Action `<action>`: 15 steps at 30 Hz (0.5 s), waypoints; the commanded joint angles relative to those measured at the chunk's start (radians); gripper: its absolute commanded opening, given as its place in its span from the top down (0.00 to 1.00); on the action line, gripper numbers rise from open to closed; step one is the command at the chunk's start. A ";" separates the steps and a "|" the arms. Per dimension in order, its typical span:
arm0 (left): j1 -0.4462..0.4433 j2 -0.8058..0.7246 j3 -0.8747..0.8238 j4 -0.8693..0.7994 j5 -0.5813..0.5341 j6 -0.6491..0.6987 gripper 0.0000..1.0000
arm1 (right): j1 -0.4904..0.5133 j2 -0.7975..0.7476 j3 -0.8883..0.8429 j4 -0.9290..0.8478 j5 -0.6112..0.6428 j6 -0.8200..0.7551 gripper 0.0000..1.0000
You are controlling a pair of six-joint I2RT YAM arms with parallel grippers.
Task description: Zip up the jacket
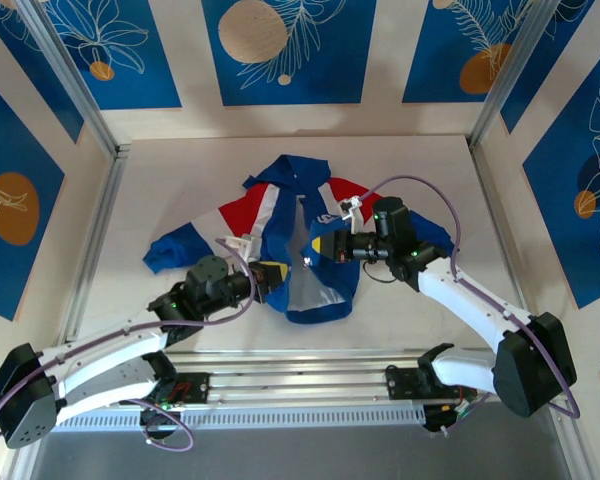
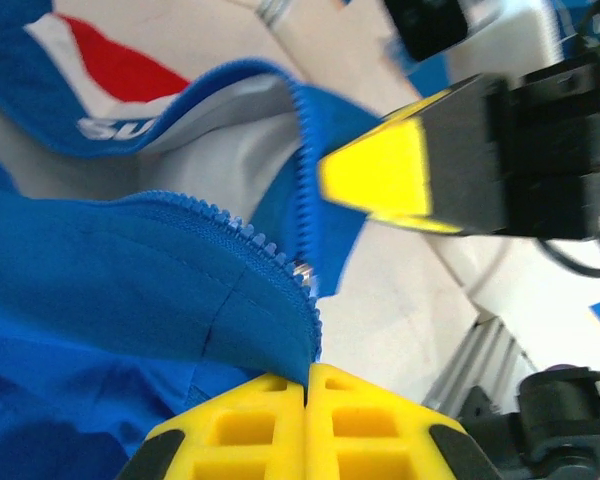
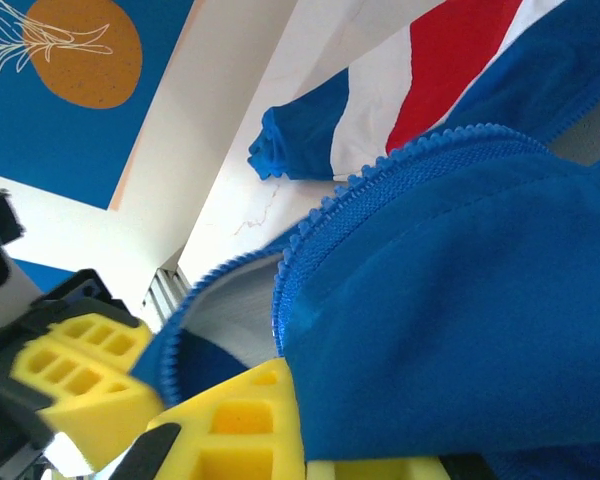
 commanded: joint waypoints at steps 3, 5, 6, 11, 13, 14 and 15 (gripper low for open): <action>0.005 0.035 -0.027 0.003 -0.019 -0.013 1.00 | 0.002 -0.009 -0.014 0.046 -0.062 0.007 1.00; 0.005 0.057 -0.020 0.032 0.002 -0.015 1.00 | 0.006 -0.009 -0.019 0.066 -0.079 0.007 1.00; 0.005 0.068 -0.016 0.042 0.013 -0.014 1.00 | 0.008 -0.009 -0.021 0.076 -0.084 0.008 1.00; 0.005 0.071 -0.003 0.075 0.041 0.021 1.00 | 0.014 -0.006 -0.025 0.101 -0.106 0.009 1.00; 0.005 0.037 -0.017 0.102 0.025 0.043 1.00 | 0.014 -0.005 -0.027 0.117 -0.125 0.008 1.00; 0.006 0.023 -0.024 0.112 0.017 0.051 1.00 | 0.014 -0.004 -0.028 0.126 -0.134 0.008 1.00; 0.007 0.010 -0.030 0.119 0.010 0.062 1.00 | 0.014 -0.003 -0.029 0.136 -0.145 0.011 1.00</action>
